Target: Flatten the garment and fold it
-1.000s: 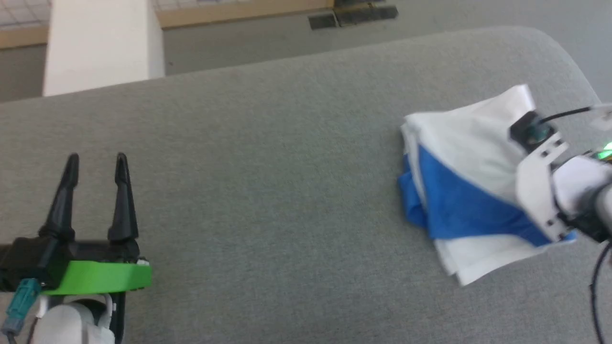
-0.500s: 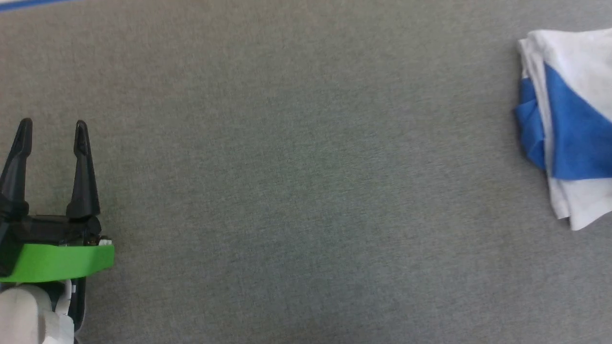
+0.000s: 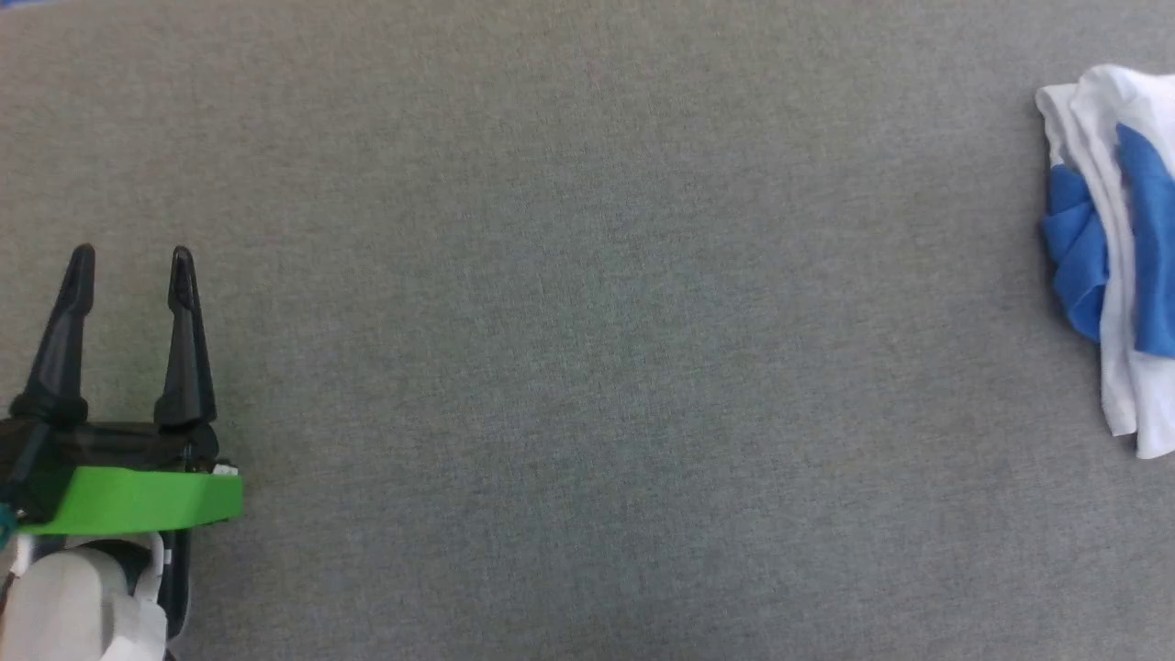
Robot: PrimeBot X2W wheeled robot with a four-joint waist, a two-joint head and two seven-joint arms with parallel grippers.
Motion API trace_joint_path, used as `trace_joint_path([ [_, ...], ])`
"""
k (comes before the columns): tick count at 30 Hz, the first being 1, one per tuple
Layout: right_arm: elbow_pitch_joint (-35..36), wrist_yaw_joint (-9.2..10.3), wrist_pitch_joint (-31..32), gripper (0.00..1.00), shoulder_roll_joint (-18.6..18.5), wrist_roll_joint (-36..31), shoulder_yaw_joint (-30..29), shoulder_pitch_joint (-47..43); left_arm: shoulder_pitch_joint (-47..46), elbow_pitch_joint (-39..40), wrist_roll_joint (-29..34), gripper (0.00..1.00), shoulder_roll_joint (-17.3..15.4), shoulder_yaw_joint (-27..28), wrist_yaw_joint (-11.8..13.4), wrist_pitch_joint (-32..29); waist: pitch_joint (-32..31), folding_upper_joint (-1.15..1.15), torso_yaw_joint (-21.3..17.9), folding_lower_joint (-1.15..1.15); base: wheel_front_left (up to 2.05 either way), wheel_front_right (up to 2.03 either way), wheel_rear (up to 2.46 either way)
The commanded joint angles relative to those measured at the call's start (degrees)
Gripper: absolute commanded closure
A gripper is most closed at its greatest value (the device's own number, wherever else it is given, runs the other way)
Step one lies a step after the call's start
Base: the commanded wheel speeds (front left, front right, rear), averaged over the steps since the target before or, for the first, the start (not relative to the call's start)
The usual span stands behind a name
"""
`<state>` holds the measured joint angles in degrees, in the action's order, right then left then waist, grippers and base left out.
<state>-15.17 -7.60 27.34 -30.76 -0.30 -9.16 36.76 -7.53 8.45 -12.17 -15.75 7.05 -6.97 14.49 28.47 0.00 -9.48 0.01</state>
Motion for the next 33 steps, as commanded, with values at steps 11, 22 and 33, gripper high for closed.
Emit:
trace_joint_path([
  [11,12.64,0.11,-19.19,0.00,15.04,5.52,3.53,2.53,-0.29,-3.50,0.48,0.00,4.78,0.43,3.17,0.50,-17.71,0.00,3.64,-0.01,0.00,0.00,0.00],
  [22,14.87,0.11,-38.83,0.00,27.83,9.59,3.19,-16.70,0.90,-9.95,1.78,0.00,8.11,-0.64,5.48,0.51,-26.03,0.00,8.25,-0.01,0.00,0.00,0.00],
  [33,7.24,0.11,-42.17,0.00,27.87,13.38,7.50,-30.28,2.21,-14.33,3.10,0.00,10.29,-2.86,5.67,0.51,-29.54,0.00,11.40,-0.01,0.00,0.00,0.00],
])
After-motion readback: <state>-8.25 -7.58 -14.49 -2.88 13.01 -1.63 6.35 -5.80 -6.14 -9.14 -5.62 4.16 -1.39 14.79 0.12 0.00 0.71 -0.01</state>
